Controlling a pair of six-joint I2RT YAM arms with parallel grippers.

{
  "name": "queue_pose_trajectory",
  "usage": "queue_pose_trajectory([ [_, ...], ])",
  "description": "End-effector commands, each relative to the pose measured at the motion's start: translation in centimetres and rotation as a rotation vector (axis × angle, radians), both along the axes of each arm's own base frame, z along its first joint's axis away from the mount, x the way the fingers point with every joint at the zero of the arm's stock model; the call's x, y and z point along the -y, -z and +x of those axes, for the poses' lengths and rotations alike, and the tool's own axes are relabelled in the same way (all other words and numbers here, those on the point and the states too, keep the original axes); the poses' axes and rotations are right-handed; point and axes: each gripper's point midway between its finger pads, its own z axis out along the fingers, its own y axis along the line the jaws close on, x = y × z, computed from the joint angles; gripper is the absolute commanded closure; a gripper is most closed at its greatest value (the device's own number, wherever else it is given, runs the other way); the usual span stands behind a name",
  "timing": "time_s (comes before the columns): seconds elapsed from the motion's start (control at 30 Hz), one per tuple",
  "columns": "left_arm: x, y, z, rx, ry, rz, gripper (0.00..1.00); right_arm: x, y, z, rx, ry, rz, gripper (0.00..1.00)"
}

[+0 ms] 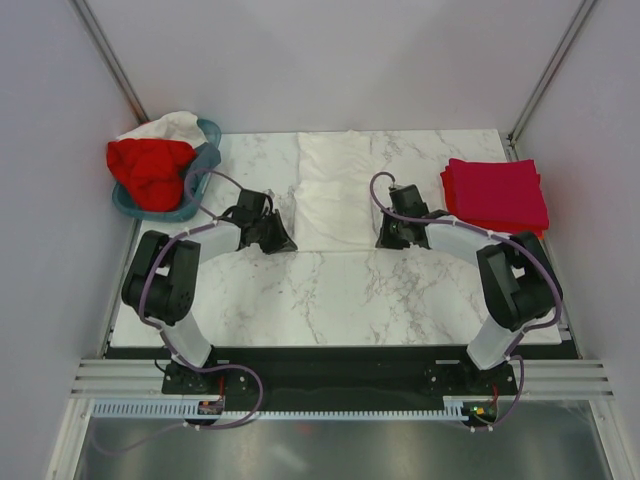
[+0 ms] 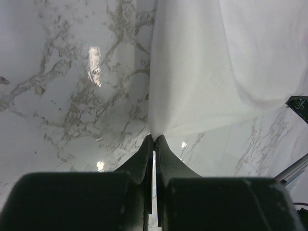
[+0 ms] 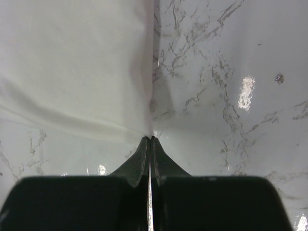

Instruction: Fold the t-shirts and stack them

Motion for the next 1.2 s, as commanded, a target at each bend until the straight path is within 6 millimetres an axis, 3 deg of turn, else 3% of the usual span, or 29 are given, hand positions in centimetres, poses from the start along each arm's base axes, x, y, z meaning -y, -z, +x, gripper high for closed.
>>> queue_pose_trajectory([
  [0.0, -1.8, 1.7, -1.5, -0.025, 0.001, 0.075, 0.98, 2.0, 1.0, -1.3, -0.030, 0.035, -0.050, 1.00],
  [0.23, -1.3, 1.6, -3.8, -0.031, 0.023, 0.015, 0.98, 1.4, 1.6, -4.0, -0.056, -0.005, 0.013, 1.00],
  [0.43, -0.5, -0.4, -6.5, -0.010, 0.069, -0.041, 0.98, 1.0, -1.1, -6.0, -0.009, -0.048, 0.055, 1.00],
  [0.77, 0.2, -7.5, -11.3, 0.096, 0.141, -0.184, 0.98, 1.9, -8.3, -8.9, 0.151, -0.086, 0.121, 1.00],
  [1.0, 1.0, -12.9, -12.4, 0.162, 0.167, -0.281, 0.98, 2.0, -13.6, -9.0, 0.248, -0.084, 0.160, 1.00],
  [1.17, 0.8, -15.5, -12.8, 0.206, 0.153, -0.306, 0.98, 2.6, -15.6, -8.4, 0.293, -0.060, 0.134, 1.00],
])
